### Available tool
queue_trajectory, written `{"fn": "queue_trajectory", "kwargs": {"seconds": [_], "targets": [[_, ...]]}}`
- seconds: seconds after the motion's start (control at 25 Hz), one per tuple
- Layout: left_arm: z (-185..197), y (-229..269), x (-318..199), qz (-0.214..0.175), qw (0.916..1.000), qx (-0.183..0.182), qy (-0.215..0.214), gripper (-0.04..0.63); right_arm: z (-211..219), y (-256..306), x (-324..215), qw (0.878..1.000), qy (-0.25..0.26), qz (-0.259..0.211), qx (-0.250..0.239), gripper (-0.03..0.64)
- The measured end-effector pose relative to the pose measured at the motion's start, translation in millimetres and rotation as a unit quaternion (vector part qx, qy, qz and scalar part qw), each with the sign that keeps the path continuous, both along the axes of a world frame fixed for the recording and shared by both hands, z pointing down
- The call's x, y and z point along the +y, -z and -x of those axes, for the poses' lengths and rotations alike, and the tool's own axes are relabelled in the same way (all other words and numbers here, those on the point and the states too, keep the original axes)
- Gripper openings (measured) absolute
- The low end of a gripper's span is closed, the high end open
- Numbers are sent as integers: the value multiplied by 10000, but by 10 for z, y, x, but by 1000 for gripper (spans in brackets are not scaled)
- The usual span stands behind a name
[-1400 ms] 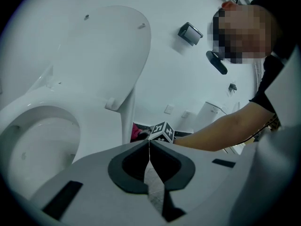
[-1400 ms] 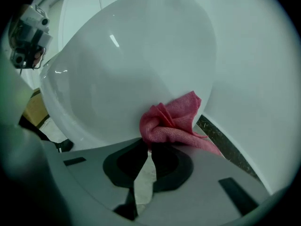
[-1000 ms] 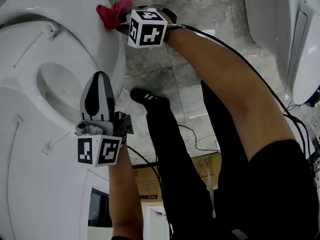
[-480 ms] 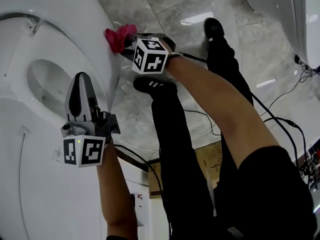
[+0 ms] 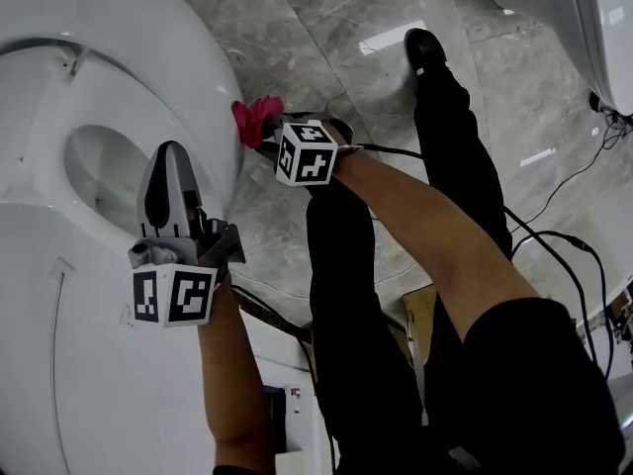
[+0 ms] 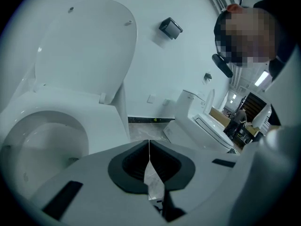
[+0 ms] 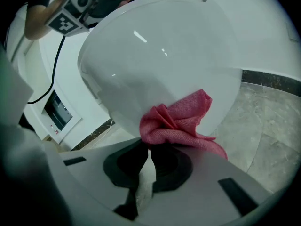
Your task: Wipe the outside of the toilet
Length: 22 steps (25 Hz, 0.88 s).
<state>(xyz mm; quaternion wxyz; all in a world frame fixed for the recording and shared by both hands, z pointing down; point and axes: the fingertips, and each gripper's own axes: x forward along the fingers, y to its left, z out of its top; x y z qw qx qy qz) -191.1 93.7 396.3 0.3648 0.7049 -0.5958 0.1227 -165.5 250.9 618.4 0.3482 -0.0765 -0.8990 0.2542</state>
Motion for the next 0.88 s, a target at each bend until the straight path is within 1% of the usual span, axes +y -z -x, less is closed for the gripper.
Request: {"fn": "queue_trajectory", "kwargs": {"seconds": [0.08,0.12,0.24,0.28,0.32,0.4,0.52,0.6,0.68,0.76,0.88], "targets": [[-41,-2,-64,-10,10000,-18,-43,18,11,47,170,9995,290,101,-96,48],[-61,-5,-93,-3,10000,-15,-55,18,8,81,286,9984,527,140,-166,48],[-105,-7,-157,50,10000,22,-26,18,-51,246,744,9891,1362,389,-408,48],[-113,-4,-184,70,10000,31,-8,18,-84,306,851,9863,1488,528,-467,48],[-122,0,-215,88,10000,38,5,18,-131,355,896,9854,1485,674,-497,48],[-154,-1,-269,148,9999,54,-19,18,-297,418,814,9872,1226,906,-463,48],[-189,-14,-338,297,9995,43,-105,18,-675,449,330,9921,724,986,-271,48],[-190,-6,-381,341,9994,26,-85,18,-928,443,-189,9956,417,823,-131,48],[-217,-15,-424,345,9994,29,-80,18,-1121,415,-778,9985,133,531,9,48],[-215,-2,-485,300,9995,16,-23,18,-1162,397,-1386,9999,-22,109,73,48],[-155,-9,-548,339,9992,-44,210,18,-1011,297,-2170,9990,-234,-354,109,48]]}}
